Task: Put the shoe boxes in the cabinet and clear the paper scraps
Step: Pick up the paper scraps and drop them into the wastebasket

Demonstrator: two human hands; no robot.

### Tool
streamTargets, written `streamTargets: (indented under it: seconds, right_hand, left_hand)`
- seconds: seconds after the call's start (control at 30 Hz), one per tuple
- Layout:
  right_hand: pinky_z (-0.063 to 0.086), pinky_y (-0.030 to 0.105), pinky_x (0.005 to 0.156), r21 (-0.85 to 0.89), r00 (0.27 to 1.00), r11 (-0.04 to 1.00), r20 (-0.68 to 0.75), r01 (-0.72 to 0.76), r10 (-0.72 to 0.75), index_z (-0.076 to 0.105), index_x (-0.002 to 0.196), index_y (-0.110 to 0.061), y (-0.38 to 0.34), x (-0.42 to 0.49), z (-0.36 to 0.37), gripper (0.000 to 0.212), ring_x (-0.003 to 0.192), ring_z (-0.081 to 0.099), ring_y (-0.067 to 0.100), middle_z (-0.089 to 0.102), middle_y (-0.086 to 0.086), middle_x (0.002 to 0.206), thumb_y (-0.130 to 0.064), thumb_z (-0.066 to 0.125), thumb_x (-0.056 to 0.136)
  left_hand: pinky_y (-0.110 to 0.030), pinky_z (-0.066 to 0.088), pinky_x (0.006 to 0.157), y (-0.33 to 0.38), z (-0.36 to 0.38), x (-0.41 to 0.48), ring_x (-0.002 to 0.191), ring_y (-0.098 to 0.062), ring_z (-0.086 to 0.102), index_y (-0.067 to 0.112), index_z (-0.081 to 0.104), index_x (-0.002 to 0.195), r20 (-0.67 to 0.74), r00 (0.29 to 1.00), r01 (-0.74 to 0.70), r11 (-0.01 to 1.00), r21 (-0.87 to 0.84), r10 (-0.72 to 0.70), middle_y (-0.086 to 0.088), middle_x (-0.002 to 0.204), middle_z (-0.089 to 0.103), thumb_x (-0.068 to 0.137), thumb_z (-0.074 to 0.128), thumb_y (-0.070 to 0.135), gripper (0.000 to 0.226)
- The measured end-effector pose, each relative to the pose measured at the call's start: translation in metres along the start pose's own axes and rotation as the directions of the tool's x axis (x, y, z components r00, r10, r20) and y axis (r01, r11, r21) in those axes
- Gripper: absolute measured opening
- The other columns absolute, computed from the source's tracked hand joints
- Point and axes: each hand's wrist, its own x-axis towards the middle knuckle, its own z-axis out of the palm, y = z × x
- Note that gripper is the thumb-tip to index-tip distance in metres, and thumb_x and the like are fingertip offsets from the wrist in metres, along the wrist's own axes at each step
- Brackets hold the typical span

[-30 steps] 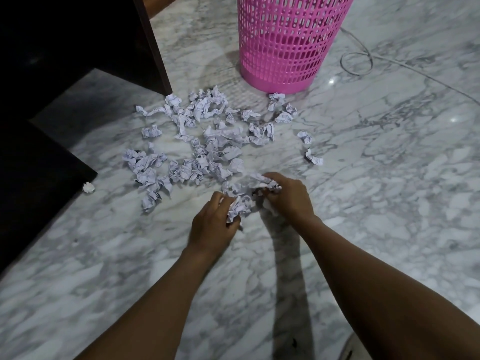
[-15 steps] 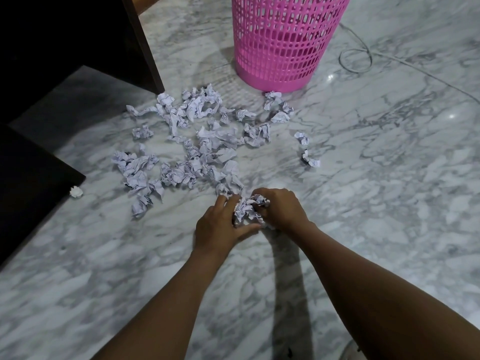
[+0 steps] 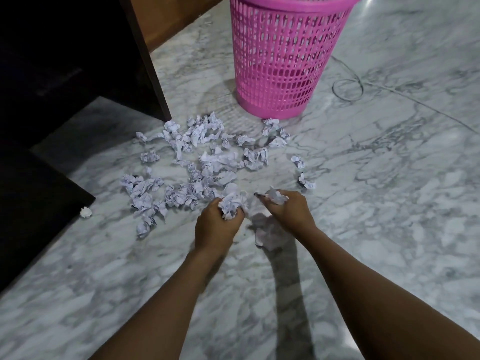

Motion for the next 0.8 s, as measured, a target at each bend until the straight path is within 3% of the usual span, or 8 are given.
streamTargets:
  seconds: [0.07, 0.17, 0.3, 0.4, 0.47, 0.57, 0.7, 0.8]
  right_hand:
    - [0.046, 0.033, 0.060, 0.070, 0.997, 0.997, -0.060, 0.043, -0.039, 0.069, 0.070, -0.010, -0.026, 0.013, -0.023, 0.035, 0.062, 0.061, 0.018, 0.067, 0.005, 0.063, -0.040, 0.070, 0.087]
    - [0.053, 0.030, 0.068, 0.119, 0.981, 0.981, -0.135, 0.152, -0.136, 0.076, 0.087, -0.012, -0.072, 0.042, -0.069, 0.028, 0.076, 0.070, 0.018, 0.075, 0.005, 0.077, -0.039, 0.074, 0.084]
    - [0.041, 0.015, 0.058, 0.119, 0.945, 0.948, -0.183, 0.295, -0.271, 0.075, 0.079, -0.018, -0.141, 0.082, -0.150, 0.016, 0.063, 0.063, -0.001, 0.069, -0.016, 0.066, -0.032, 0.074, 0.087]
    - [0.037, 0.011, 0.048, 0.146, 0.912, 0.919, -0.252, 0.366, -0.324, 0.068, 0.072, -0.018, -0.182, 0.109, -0.211, 0.022, 0.046, 0.053, -0.003, 0.060, -0.013, 0.054, -0.031, 0.072, 0.088]
    - [0.041, 0.013, 0.048, 0.165, 0.883, 0.897, -0.319, 0.410, -0.344, 0.069, 0.073, -0.011, -0.203, 0.129, -0.242, 0.027, 0.050, 0.057, 0.006, 0.065, -0.002, 0.060, -0.033, 0.071, 0.088]
    - [0.052, 0.032, 0.059, 0.192, 0.865, 0.885, -0.374, 0.424, -0.334, 0.072, 0.077, -0.005, -0.225, 0.164, -0.265, 0.036, 0.065, 0.068, 0.023, 0.072, 0.009, 0.070, -0.040, 0.070, 0.088]
    - [0.056, 0.038, 0.066, 0.243, 0.878, 0.901, -0.416, 0.359, -0.238, 0.072, 0.073, -0.014, -0.235, 0.220, -0.270, 0.028, 0.066, 0.069, 0.020, 0.072, 0.001, 0.067, -0.039, 0.071, 0.087]
    - [0.056, 0.041, 0.065, 0.228, 0.874, 0.920, -0.447, 0.319, -0.192, 0.072, 0.074, -0.012, -0.238, 0.256, -0.264, 0.033, 0.063, 0.067, 0.019, 0.071, 0.001, 0.066, -0.043, 0.069, 0.085]
  left_hand:
    - [-0.039, 0.055, 0.066, 0.029, -0.007, 0.013, 0.068, -0.020, 0.067, 0.021, 0.066, 0.077, 0.023, 1.000, 0.024, 0.995, -0.097, -0.022, 0.005, 0.067, 0.069, 0.071, 0.067, 0.042, 0.021]
    - [-0.032, 0.044, 0.057, 0.096, -0.022, 0.039, 0.052, -0.017, 0.051, 0.016, 0.058, 0.063, 0.020, 1.000, -0.003, 0.976, -0.218, 0.007, 0.006, 0.053, 0.057, 0.075, 0.071, 0.031, 0.023]
    - [-0.023, 0.042, 0.055, 0.206, -0.040, 0.083, 0.050, -0.007, 0.050, 0.017, 0.060, 0.063, -0.007, 0.994, -0.110, 0.943, -0.315, 0.113, 0.012, 0.053, 0.057, 0.082, 0.073, 0.019, 0.023]
    - [-0.020, 0.042, 0.056, 0.286, -0.044, 0.126, 0.053, -0.008, 0.055, 0.017, 0.065, 0.070, -0.080, 0.977, -0.212, 0.918, -0.336, 0.196, 0.012, 0.059, 0.063, 0.081, 0.075, 0.020, 0.015]
    - [-0.021, 0.045, 0.064, 0.332, -0.042, 0.155, 0.062, -0.006, 0.060, 0.019, 0.067, 0.073, -0.139, 0.959, -0.280, 0.896, -0.345, 0.246, 0.012, 0.068, 0.066, 0.081, 0.075, 0.020, 0.011]
    - [-0.023, 0.050, 0.071, 0.381, -0.035, 0.199, 0.071, -0.005, 0.062, 0.022, 0.067, 0.075, -0.192, 0.936, -0.345, 0.871, -0.351, 0.294, 0.015, 0.075, 0.067, 0.081, 0.076, 0.024, 0.011]
    - [-0.028, 0.054, 0.079, 0.407, -0.019, 0.264, 0.082, -0.014, 0.069, 0.021, 0.066, 0.076, -0.164, 0.954, -0.293, 0.893, -0.341, 0.250, 0.009, 0.079, 0.068, 0.080, 0.076, 0.030, 0.015]
    - [-0.026, 0.048, 0.074, 0.400, -0.001, 0.312, 0.085, -0.017, 0.066, 0.016, 0.067, 0.087, -0.104, 0.962, -0.267, 0.946, -0.186, 0.252, 0.002, 0.087, 0.069, 0.084, 0.071, 0.032, 0.017]
